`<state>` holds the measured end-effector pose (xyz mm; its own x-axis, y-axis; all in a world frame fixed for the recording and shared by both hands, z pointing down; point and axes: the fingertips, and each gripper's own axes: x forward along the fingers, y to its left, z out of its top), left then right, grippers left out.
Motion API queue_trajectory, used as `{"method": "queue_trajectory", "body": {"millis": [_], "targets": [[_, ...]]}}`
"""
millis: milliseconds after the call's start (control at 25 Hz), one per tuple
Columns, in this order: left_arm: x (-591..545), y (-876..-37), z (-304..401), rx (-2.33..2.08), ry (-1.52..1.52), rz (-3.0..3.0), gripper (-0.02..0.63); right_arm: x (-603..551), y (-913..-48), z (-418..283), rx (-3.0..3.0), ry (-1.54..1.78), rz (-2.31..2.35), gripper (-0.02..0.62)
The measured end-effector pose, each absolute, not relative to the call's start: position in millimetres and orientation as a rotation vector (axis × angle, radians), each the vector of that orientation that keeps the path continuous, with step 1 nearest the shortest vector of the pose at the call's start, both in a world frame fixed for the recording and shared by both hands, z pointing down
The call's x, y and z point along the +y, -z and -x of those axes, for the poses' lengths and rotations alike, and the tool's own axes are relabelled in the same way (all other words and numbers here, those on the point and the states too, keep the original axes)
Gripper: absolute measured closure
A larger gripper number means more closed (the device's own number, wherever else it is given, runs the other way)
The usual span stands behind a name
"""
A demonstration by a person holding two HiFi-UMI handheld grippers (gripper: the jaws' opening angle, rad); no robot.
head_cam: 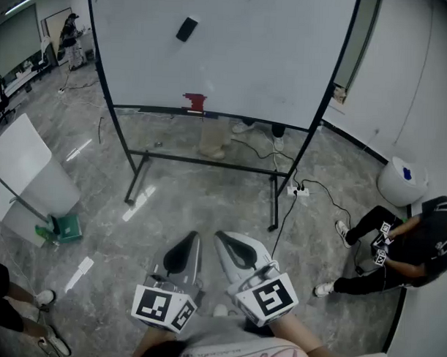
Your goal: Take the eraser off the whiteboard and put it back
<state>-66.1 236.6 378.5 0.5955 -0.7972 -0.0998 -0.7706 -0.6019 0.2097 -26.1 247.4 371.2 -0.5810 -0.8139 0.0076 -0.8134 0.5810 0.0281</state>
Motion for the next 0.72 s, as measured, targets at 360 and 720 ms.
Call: {"method": "queue_trajectory", "body": {"millis": [360, 720], "targets": [[246.5, -377.5, 52.1, -1.355, 0.297, -2.654, 0.606, 257.2, -370.5, 7.9, -2.785, 0.040, -1.429, 0.595], [252.3, -380.5, 45.3, -1.378, 0.300, -2.640, 0.606, 266.1, -374.8, -3.8, -2.799, 0.033, -1.440, 0.595]]}}
